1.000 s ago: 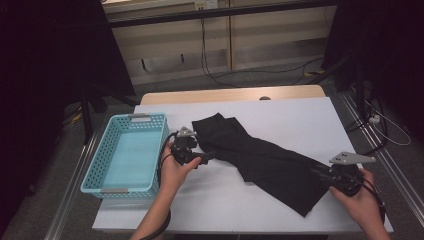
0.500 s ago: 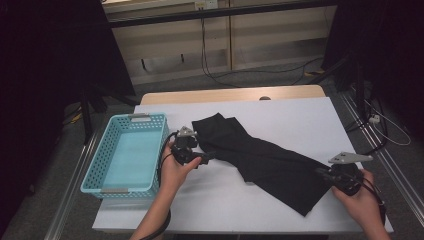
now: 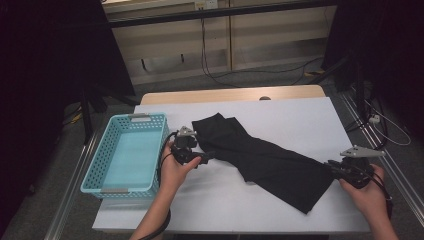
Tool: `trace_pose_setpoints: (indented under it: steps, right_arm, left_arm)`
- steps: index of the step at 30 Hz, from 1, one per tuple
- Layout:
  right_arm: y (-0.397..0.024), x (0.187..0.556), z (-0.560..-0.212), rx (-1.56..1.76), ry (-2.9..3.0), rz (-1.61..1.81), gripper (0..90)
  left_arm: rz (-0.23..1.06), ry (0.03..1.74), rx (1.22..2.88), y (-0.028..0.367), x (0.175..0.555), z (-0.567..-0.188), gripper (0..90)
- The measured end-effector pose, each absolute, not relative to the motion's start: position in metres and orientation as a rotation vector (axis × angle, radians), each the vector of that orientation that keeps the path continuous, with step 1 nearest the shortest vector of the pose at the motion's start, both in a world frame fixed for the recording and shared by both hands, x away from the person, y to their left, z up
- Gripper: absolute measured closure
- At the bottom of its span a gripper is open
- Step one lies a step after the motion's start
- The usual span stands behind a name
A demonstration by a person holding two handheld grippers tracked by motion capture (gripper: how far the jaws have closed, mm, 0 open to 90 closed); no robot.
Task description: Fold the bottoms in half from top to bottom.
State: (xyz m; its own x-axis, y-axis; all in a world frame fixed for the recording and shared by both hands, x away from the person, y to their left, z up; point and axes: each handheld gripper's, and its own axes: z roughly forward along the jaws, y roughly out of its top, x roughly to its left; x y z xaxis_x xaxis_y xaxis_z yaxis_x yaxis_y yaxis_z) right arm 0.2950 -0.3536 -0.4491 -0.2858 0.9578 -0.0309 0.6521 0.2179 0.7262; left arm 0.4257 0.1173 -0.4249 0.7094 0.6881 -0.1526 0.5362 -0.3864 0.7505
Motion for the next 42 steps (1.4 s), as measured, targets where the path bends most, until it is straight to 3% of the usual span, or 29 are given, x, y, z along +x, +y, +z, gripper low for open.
trace_pose_setpoints:
  steps: [9, 15, 25, 37, 42]
  right_arm:
    - [-0.355, 0.297, -0.459, 1.552, 1.978, 0.868, 56.3]
    - [-0.353, 0.300, -0.459, 1.607, 2.027, 0.959, 83.8]
    - [-0.368, 0.294, -0.443, 1.593, 1.950, 0.819, 85.9]
    - [-0.320, 0.303, -0.440, 1.458, 2.020, 0.932, 51.8]
    - [-0.296, 0.306, -0.439, 1.406, 2.076, 0.995, 45.6]
  left_arm:
    - [0.231, 0.932, 2.085, 0.117, 0.426, -0.424, 15.4]
    - [0.228, 0.932, 2.088, 0.118, 0.427, -0.426, 15.4]
    - [0.227, 0.936, 2.069, 0.120, 0.426, -0.422, 14.9]
    - [0.198, 0.931, 2.081, 0.118, 0.427, -0.422, 13.1]
    - [0.195, 0.928, 2.090, 0.119, 0.427, -0.422, 12.8]
